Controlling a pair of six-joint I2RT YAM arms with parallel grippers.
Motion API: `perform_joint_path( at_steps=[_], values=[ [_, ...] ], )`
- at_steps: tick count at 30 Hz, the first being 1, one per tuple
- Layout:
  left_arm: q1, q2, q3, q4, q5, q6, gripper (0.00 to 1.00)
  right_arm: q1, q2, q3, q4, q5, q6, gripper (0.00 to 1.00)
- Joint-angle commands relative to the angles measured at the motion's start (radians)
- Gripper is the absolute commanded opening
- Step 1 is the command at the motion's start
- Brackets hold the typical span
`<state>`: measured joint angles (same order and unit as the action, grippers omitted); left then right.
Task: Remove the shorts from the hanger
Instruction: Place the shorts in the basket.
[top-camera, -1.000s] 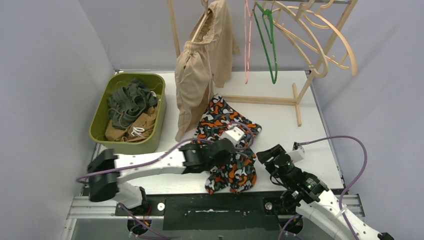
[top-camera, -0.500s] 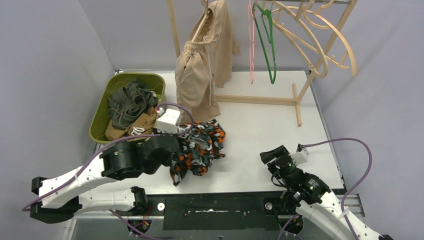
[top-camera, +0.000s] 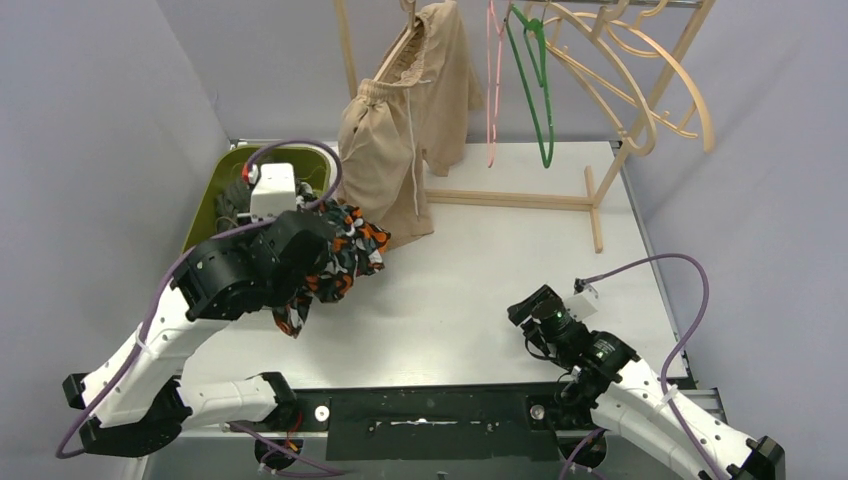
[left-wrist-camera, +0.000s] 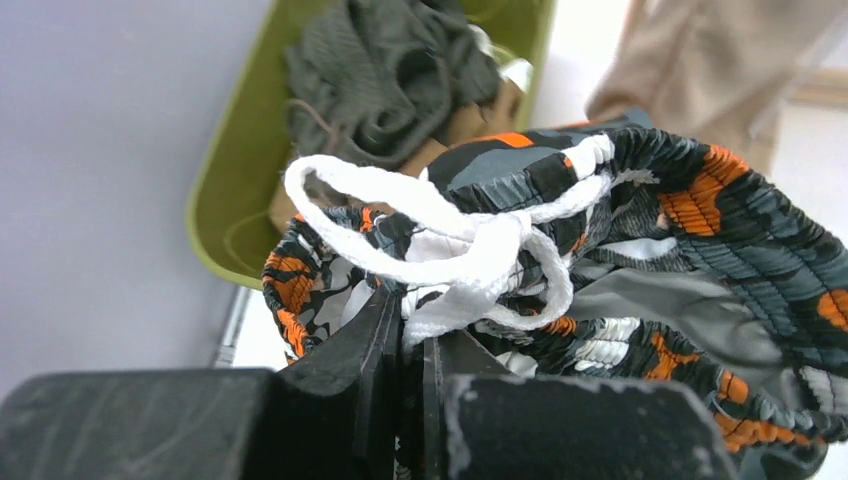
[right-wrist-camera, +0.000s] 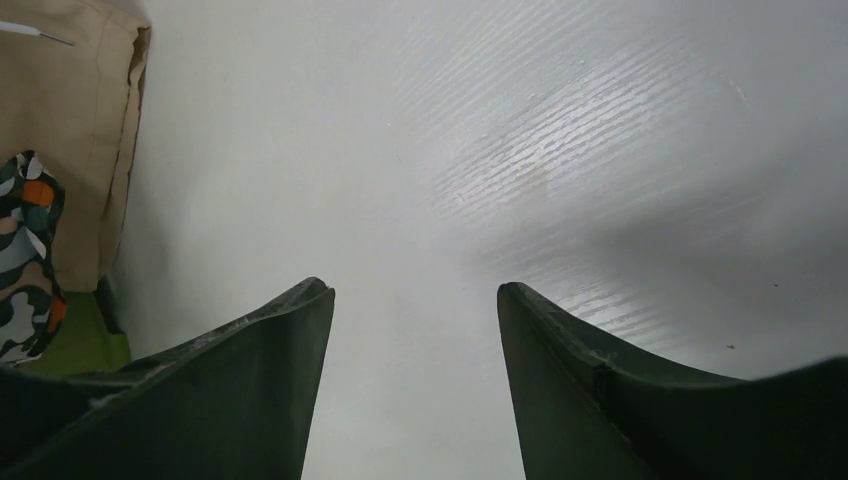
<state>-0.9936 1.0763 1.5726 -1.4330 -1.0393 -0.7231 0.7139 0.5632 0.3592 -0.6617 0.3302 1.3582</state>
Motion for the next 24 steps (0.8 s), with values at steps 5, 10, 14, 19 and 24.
perform_joint_path(
  at_steps=[5, 10, 14, 19, 24],
  values=[
    [0.285, 0.097, 0.214, 0.283, -0.147, 0.443, 0.00, -0.004, -0.010, 0.032, 0.084, 0.012, -0.024, 0.63],
    [0.397, 0.106, 0.233, 0.506, -0.130, 0.661, 0.00, -0.004, -0.038, 0.028, 0.051, 0.017, -0.015, 0.63],
    [0.463, 0.146, 0.305, 0.620, -0.126, 0.800, 0.00, -0.004, -0.065, 0.020, 0.038, 0.022, -0.011, 0.63],
    [0.570, 0.184, 0.328, 0.706, -0.009, 0.874, 0.00, -0.004, -0.073, 0.018, 0.040, 0.027, -0.006, 0.64],
    [0.765, 0.227, 0.199, 0.651, 0.236, 0.765, 0.00, -0.004, -0.063, 0.023, 0.039, 0.021, -0.014, 0.64]
  ],
)
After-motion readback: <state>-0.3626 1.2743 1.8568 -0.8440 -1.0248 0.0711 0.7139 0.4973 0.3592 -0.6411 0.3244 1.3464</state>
